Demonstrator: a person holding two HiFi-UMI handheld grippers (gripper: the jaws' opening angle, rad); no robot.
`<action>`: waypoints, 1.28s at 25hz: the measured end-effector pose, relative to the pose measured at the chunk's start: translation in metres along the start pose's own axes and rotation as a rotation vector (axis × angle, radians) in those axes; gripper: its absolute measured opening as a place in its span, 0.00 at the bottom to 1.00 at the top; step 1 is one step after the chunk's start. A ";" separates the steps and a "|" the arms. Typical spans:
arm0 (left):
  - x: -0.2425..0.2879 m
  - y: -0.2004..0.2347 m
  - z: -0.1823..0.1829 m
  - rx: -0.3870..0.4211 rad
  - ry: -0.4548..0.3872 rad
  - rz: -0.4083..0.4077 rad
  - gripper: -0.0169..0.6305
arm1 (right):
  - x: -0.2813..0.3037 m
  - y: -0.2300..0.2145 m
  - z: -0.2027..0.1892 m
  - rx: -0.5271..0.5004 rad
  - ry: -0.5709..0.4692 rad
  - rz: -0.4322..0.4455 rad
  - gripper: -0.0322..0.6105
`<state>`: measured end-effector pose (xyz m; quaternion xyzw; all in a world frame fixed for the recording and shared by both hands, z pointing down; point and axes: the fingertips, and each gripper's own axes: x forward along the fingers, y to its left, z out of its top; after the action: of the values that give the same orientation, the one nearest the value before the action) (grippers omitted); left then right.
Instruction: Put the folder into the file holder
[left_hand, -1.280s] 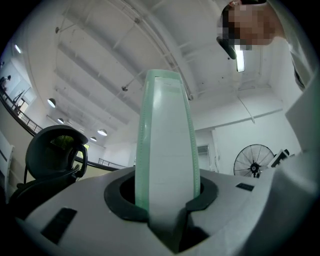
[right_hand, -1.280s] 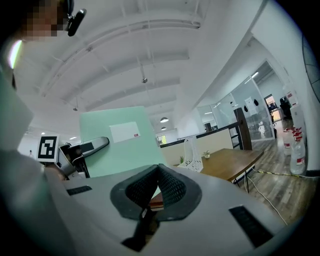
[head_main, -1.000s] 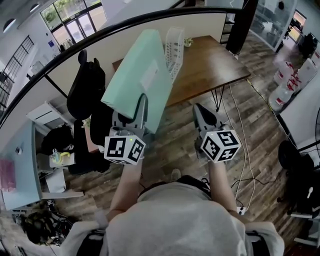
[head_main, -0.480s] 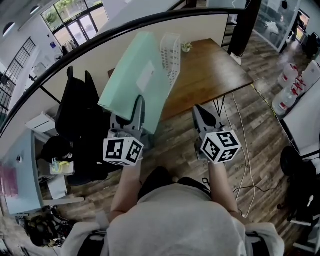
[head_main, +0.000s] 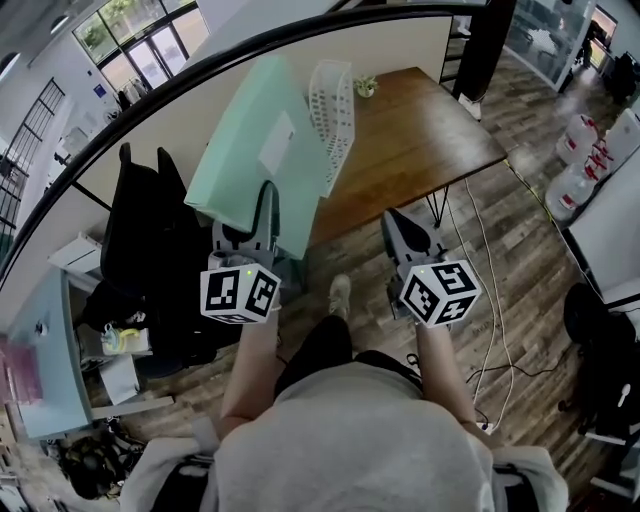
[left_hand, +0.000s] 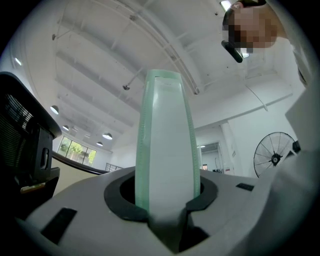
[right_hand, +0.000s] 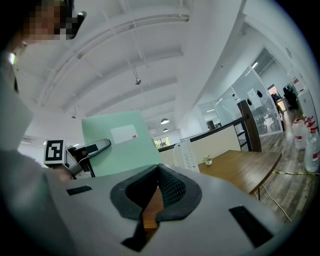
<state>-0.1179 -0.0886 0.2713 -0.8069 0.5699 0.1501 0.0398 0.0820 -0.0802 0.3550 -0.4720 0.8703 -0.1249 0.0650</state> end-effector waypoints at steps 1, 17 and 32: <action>0.005 0.004 -0.001 -0.001 -0.001 0.004 0.29 | 0.003 -0.002 0.000 -0.004 0.000 -0.001 0.07; 0.103 0.042 -0.027 -0.051 -0.014 -0.044 0.29 | 0.079 -0.054 0.028 -0.046 -0.002 -0.061 0.07; 0.161 0.074 -0.067 -0.085 0.038 -0.055 0.29 | 0.138 -0.091 0.023 -0.037 0.014 -0.118 0.07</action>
<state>-0.1244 -0.2765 0.2963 -0.8258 0.5415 0.1577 -0.0012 0.0853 -0.2466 0.3587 -0.5226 0.8436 -0.1157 0.0429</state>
